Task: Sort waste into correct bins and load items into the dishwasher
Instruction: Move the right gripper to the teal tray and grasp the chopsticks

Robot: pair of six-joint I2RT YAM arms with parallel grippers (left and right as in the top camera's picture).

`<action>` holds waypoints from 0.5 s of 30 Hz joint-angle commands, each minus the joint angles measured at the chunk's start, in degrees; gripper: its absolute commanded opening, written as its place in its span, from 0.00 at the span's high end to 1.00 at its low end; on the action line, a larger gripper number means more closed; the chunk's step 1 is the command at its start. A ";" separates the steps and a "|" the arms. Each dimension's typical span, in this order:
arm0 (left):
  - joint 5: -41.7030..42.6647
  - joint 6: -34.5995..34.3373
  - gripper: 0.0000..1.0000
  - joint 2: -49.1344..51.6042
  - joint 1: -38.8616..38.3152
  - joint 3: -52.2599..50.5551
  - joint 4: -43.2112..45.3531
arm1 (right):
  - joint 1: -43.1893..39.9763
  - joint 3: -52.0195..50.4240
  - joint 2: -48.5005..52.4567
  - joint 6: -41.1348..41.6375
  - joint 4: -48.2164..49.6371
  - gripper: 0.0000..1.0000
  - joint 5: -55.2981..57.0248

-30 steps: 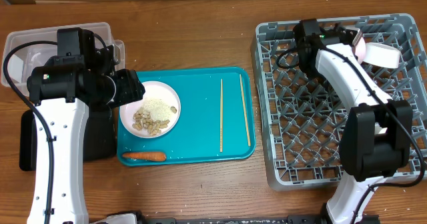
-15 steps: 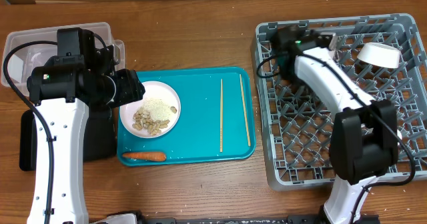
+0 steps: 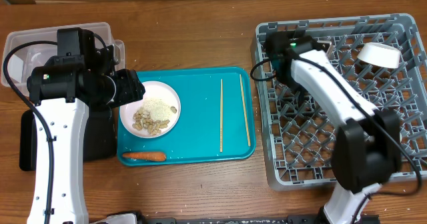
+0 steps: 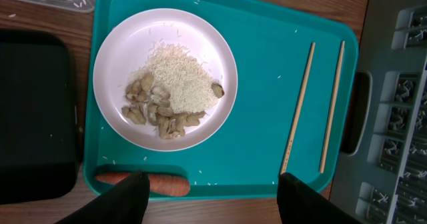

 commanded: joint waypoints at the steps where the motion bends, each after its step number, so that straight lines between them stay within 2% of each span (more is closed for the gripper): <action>1: 0.50 -0.13 0.36 -0.22 0.20 0.98 0.17 | -0.68 3.85 -7.89 -8.94 2.75 0.39 -13.42; 3: 0.46 -0.13 0.35 -0.22 0.20 0.98 0.15 | -1.25 4.72 -10.25 -14.84 4.98 0.30 -23.10; 6: 0.26 -0.15 0.34 -0.22 0.20 0.94 0.09 | -1.68 5.09 -13.03 -24.57 7.91 0.28 -44.94; 8: 0.26 -0.15 0.33 -0.22 0.20 0.79 0.07 | -1.36 5.07 -13.46 -26.97 8.20 0.28 -54.97; 11: 0.26 -0.15 0.32 -0.17 0.20 0.17 0.00 | 1.60 4.79 -12.68 -26.93 7.13 0.28 -60.11; 15: 0.24 -0.15 0.32 -0.09 0.20 -0.24 -0.02 | 6.95 4.13 -10.51 -25.20 7.21 0.27 -59.08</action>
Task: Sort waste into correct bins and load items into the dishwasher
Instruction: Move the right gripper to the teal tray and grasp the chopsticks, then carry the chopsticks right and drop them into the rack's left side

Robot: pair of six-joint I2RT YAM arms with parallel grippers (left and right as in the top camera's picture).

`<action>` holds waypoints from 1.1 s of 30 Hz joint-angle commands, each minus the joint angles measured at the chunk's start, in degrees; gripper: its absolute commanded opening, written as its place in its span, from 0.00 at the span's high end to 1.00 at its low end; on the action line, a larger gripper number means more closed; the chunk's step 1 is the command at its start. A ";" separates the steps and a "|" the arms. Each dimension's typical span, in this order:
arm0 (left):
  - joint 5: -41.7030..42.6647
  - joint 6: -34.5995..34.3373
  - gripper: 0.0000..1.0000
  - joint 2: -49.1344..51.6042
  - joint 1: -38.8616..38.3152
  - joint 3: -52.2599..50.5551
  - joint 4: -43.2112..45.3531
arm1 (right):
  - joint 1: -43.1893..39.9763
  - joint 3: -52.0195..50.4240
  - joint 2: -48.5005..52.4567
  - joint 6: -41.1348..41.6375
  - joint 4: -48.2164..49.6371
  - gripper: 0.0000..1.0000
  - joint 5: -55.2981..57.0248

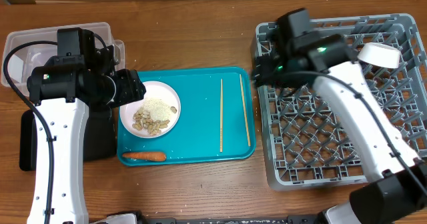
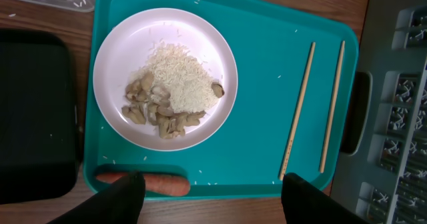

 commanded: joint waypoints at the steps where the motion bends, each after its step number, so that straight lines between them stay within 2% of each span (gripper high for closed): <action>1: 0.26 -0.13 0.32 -0.04 0.20 -0.22 0.02 | 5.44 -0.24 2.82 0.26 0.24 0.27 -5.33; 10: 0.07 0.07 0.31 0.09 0.20 -0.22 -0.22 | 14.38 -0.24 14.38 9.97 1.01 0.27 3.45; 13: 0.07 0.07 0.31 0.09 0.20 -0.22 -0.24 | 15.85 -0.24 18.71 12.66 1.20 0.31 4.31; 24: 0.07 0.07 0.30 0.09 0.20 -0.22 -0.22 | 17.81 -0.24 29.42 13.88 4.04 0.42 4.37; 26: 0.09 0.07 0.30 0.09 0.20 -0.22 -0.22 | 17.81 -0.24 30.64 14.53 4.20 0.47 4.46; 29: 0.09 0.07 0.30 0.09 0.20 -0.22 -0.20 | 17.81 -0.26 31.85 14.73 4.20 0.64 4.52; 33: 0.09 0.07 0.30 0.09 0.20 -0.22 -0.20 | 17.81 -0.24 31.91 14.91 4.22 0.80 4.55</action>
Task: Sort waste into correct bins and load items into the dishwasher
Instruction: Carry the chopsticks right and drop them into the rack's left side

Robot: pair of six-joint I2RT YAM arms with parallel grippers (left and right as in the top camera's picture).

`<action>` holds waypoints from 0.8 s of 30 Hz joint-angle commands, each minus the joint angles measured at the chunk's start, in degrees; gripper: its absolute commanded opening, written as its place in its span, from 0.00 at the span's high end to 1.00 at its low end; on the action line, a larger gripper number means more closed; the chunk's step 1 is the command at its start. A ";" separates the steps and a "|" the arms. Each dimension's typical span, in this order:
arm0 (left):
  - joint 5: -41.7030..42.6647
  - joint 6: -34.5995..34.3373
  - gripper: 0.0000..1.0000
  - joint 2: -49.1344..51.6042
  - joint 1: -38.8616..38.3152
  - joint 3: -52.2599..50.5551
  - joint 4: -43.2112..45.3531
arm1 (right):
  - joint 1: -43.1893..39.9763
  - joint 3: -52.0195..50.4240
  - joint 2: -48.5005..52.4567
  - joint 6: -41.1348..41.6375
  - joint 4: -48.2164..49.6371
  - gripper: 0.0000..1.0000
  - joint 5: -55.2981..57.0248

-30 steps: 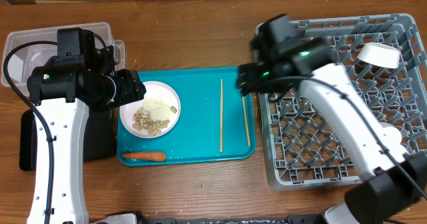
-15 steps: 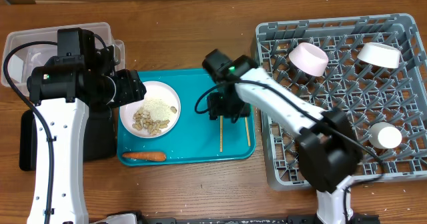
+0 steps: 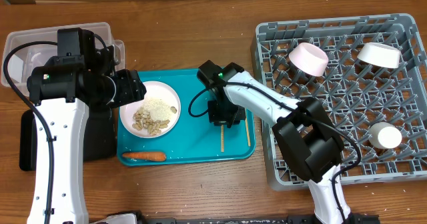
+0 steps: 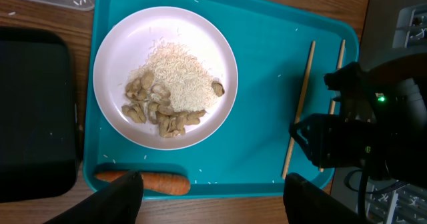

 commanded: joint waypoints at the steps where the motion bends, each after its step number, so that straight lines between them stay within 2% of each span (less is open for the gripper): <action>1: 0.09 0.07 0.30 0.09 0.20 -0.22 0.02 | 0.22 -0.07 2.86 0.46 0.81 0.85 0.11; 3: 0.09 0.07 0.30 0.09 0.20 -0.22 0.02 | 0.22 -0.07 2.86 0.46 0.76 0.95 0.11; 4: 0.09 0.07 0.30 0.09 0.20 -0.22 0.02 | 0.20 0.02 2.71 0.44 0.63 0.96 0.11; 11: 0.09 0.07 0.31 0.09 0.20 -0.22 0.02 | -1.88 3.15 -1.70 -2.82 -3.10 0.96 0.13; 19: 0.09 0.07 0.31 0.09 0.20 -0.22 0.07 | -9.53 5.64 -18.23 -12.00 -12.11 0.96 0.57; 24: 0.09 0.07 0.31 0.09 0.20 -0.22 0.07 | -14.69 5.60 -21.88 -16.02 -19.78 0.96 0.57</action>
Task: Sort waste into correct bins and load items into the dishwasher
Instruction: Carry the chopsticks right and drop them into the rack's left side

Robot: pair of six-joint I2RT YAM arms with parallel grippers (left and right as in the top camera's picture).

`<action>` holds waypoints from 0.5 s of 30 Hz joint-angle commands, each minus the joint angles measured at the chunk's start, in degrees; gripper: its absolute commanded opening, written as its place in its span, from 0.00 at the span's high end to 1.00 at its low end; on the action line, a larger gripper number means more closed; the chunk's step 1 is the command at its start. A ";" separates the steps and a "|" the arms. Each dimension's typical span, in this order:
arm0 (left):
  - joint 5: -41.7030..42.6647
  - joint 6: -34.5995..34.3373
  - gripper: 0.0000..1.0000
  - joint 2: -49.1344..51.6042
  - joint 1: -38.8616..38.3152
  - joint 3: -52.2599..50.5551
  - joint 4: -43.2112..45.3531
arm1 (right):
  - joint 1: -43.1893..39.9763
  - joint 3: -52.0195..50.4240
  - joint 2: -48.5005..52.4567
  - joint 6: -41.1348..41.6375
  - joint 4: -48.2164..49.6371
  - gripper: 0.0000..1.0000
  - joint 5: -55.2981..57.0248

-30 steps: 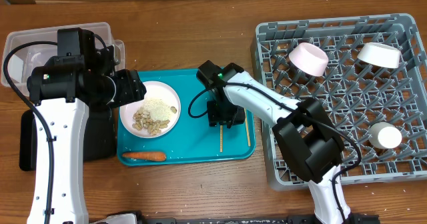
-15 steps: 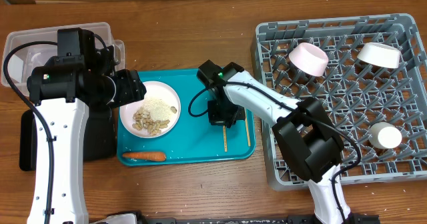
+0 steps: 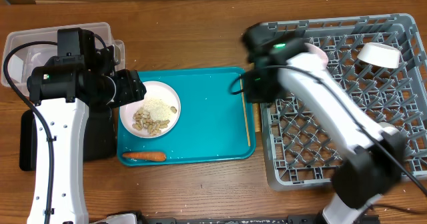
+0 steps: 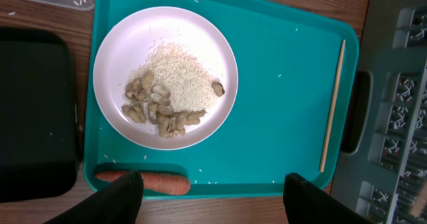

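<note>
A teal tray [image 3: 200, 117] holds a white plate [image 3: 152, 111] of rice and shells, a carrot [image 3: 143, 156] at its front edge, and one chopstick [image 3: 248, 127] along its right side. The left wrist view shows the plate [image 4: 165, 77], the carrot [image 4: 150, 183] and the chopstick [image 4: 332, 107]. My left gripper [image 4: 210, 187] hangs open above the tray's front edge, with nothing between its fingers. My right gripper [image 3: 255, 87] is a blur at the left rim of the grey dish rack [image 3: 333, 97]; its jaws and anything in them do not show.
A white bowl [image 3: 380, 54] sits at the rack's back right, and a pink bowl [image 3: 317, 51] peeks out behind my right arm. A clear container [image 3: 27, 41] stands at the back left. In front of it is a black bin [image 3: 27, 144].
My right gripper was down on the tray at the left chopstick. Now it is at the rack's left rim, and that chopstick is gone from the tray. The left arm has not moved.
Two chopsticks lay on the tray while my right arm was over the rack's back left corner, then at its left edge. Then the gripper was down at the chopsticks. Now one chopstick remains and the arm is back by the rack. My left gripper stayed open above the tray.
</note>
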 commanded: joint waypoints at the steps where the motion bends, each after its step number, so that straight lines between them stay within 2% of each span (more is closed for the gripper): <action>1: 0.09 0.07 0.31 0.09 0.20 -0.20 0.04 | -2.73 0.37 -1.46 -5.55 -3.96 0.96 0.46; 5: 0.09 0.07 0.31 0.09 0.20 -0.20 0.00 | -3.63 -2.95 -1.46 -9.51 -6.40 0.96 1.40; 10: 0.07 0.07 0.31 0.09 0.20 -0.20 -0.26 | -3.63 -9.66 -1.46 -9.35 -2.75 0.96 3.26; 12: 0.09 0.07 0.31 0.09 0.20 -0.20 -0.26 | -4.31 -12.50 -1.46 -5.90 -0.57 0.96 7.28; 15: 0.07 0.07 0.31 0.09 0.20 -0.20 -0.26 | -5.22 -13.22 -1.46 -5.95 0.81 0.96 7.32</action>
